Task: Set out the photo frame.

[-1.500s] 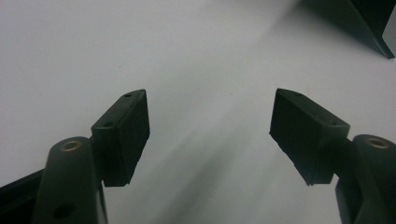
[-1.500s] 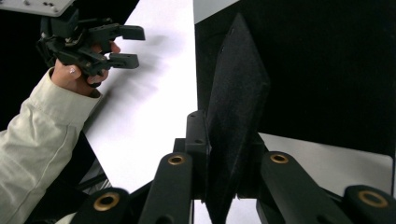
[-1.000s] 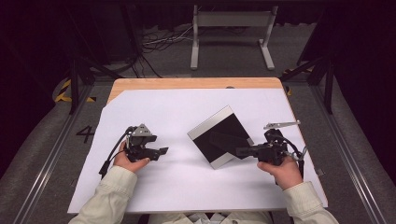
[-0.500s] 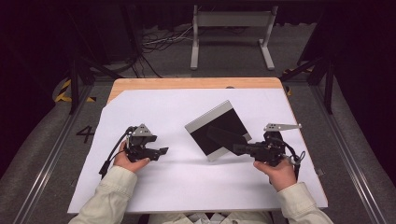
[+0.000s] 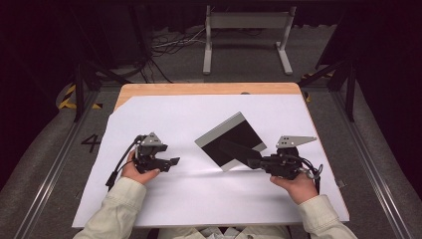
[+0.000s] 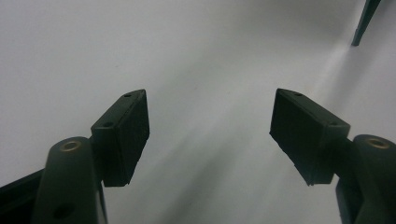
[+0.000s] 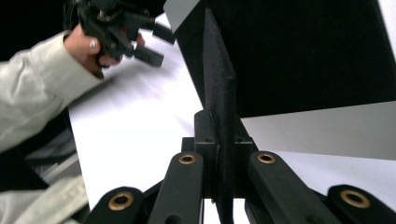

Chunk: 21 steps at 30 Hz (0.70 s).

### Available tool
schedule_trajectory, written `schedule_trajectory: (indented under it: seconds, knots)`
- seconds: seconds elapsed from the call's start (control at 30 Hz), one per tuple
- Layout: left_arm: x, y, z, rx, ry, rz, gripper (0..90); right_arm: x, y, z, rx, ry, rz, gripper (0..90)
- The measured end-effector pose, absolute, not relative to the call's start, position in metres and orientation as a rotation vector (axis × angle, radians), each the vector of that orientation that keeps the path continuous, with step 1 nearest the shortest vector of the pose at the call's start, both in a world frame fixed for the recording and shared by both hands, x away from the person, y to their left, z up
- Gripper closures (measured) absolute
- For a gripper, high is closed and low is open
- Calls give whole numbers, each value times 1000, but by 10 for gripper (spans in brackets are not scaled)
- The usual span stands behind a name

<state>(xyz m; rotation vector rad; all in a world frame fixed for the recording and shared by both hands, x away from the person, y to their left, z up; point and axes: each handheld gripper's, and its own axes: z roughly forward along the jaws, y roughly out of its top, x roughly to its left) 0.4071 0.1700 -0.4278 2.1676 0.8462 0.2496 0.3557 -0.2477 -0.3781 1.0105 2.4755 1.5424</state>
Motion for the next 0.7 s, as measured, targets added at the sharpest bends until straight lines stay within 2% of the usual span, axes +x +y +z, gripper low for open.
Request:
schedule_trajectory:
  seconds: [0.7]
  knots:
    - [407,169,-429,2167,848,244,290,341,-253,-383,844,2658,1289,864]
